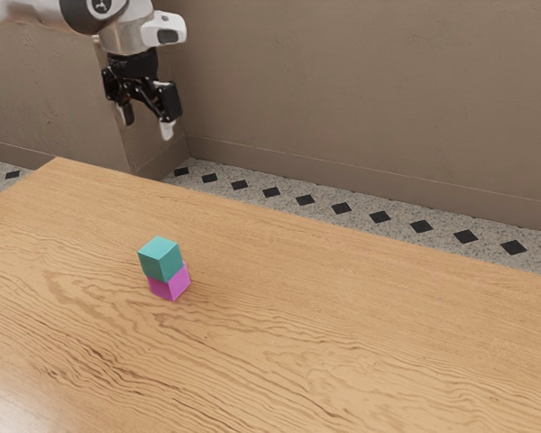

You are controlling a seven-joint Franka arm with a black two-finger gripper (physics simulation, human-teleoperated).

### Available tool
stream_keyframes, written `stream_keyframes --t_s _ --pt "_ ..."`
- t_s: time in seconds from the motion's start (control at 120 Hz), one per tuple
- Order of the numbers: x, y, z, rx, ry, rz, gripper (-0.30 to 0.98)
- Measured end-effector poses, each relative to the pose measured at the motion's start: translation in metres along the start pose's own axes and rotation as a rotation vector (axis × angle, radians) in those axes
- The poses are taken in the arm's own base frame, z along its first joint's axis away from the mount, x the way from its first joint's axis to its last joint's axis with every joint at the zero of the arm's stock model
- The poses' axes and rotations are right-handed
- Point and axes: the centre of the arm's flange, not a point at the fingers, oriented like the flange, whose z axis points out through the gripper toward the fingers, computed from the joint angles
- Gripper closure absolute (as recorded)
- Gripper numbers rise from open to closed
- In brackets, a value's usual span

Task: Pick up the blue block with one arm, and put the blue block on the table with one arm

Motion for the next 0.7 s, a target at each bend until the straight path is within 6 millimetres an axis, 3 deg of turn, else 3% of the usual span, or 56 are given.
stream_keyframes --t_s 0.117,0.2,0.283,0.375,0.558,0.633,0.7 --pt "0.002 -0.002 -0.003 0.005 0.043 0.008 0.0" --pt "-0.018 -0.008 0.004 0.008 0.035 0.0 0.0" --pt "-0.049 -0.009 0.066 -0.017 -0.023 -0.007 0.0" --pt "-0.06 -0.024 0.12 -0.049 -0.046 -0.044 0.0" --pt "-0.055 -0.07 0.192 -0.13 -0.034 -0.144 0.0" --pt "-0.053 -0.085 0.208 -0.143 -0.021 -0.165 0.0" --pt "-0.048 -0.083 0.216 -0.148 -0.01 -0.144 0.0"
